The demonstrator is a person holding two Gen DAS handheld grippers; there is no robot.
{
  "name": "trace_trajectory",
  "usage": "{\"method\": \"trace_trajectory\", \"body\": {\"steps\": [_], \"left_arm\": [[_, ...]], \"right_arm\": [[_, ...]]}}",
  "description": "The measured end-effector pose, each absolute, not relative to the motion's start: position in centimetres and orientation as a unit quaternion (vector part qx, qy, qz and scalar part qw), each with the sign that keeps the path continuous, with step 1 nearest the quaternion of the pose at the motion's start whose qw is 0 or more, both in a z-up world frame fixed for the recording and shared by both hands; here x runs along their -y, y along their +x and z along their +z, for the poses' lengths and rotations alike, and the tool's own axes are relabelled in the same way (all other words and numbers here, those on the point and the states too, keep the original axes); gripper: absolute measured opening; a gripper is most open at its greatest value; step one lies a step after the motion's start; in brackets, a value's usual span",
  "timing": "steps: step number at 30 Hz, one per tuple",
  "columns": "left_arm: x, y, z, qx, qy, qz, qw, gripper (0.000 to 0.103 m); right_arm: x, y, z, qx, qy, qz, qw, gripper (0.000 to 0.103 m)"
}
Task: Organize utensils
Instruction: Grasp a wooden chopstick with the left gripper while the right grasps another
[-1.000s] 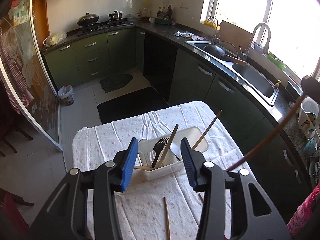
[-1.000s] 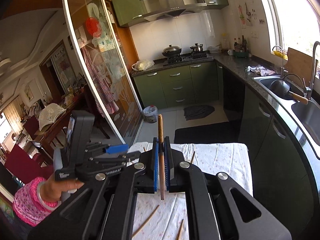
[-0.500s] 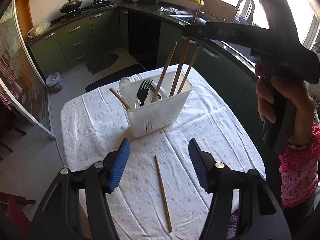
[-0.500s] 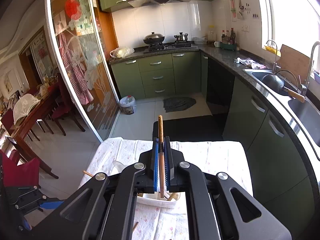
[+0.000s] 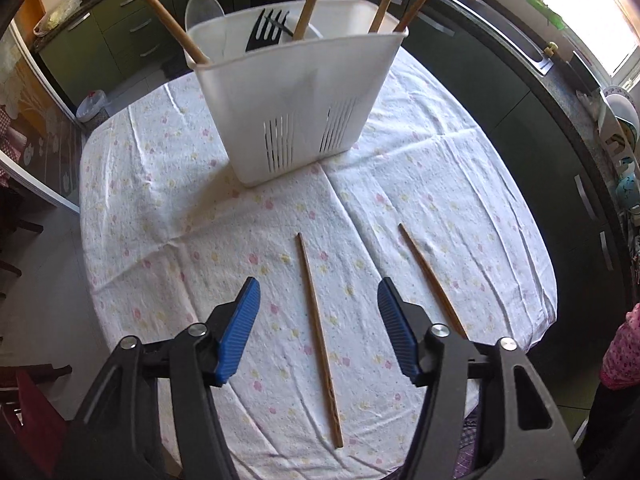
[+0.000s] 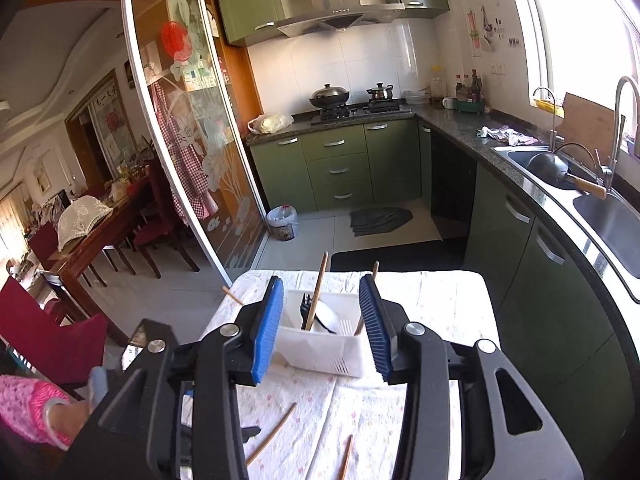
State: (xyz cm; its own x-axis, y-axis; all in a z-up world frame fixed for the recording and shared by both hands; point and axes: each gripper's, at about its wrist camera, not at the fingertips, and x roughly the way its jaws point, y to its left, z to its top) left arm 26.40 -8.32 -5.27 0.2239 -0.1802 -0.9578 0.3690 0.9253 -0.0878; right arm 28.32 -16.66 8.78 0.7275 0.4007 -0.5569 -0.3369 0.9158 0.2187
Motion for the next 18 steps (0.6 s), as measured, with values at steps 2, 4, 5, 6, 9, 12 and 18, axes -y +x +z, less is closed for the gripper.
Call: {"method": "trace_trajectory", "body": {"steps": [2, 4, 5, 6, 9, 12, 18], "left_arm": [[8.8, 27.0, -7.6, -0.62, 0.081, -0.165, 0.763, 0.036], [9.1, 27.6, -9.9, -0.643, 0.08, -0.156, 0.746, 0.031], [9.2, 27.9, -10.8, -0.65, 0.08, -0.151, 0.74, 0.03], [9.3, 28.1, -11.5, -0.654, 0.083, -0.144, 0.738, 0.029], [9.5, 28.7, -12.9, -0.662, 0.085, -0.133, 0.732, 0.022], [9.9, 28.8, -13.6, -0.666, 0.091, -0.129, 0.729, 0.021], [10.4, 28.4, -14.3, -0.679, 0.11, -0.118, 0.716, 0.021]], "right_arm": [[17.4, 26.7, 8.0, -0.331, 0.042, 0.198, 0.922, 0.042], [18.0, 25.6, 6.8, -0.356, 0.039, 0.2, 0.912, 0.042], [18.5, 25.1, 6.1, -0.368, 0.04, 0.202, 0.907, 0.042], [18.9, 24.7, 5.5, -0.378, 0.042, 0.203, 0.902, 0.042], [20.3, 23.9, 3.9, -0.4, 0.043, 0.196, 0.894, 0.042], [21.5, 24.0, 2.9, -0.413, 0.049, 0.19, 0.89, 0.042], [22.6, 25.1, 1.8, -0.432, 0.071, 0.194, 0.878, 0.043]]}}
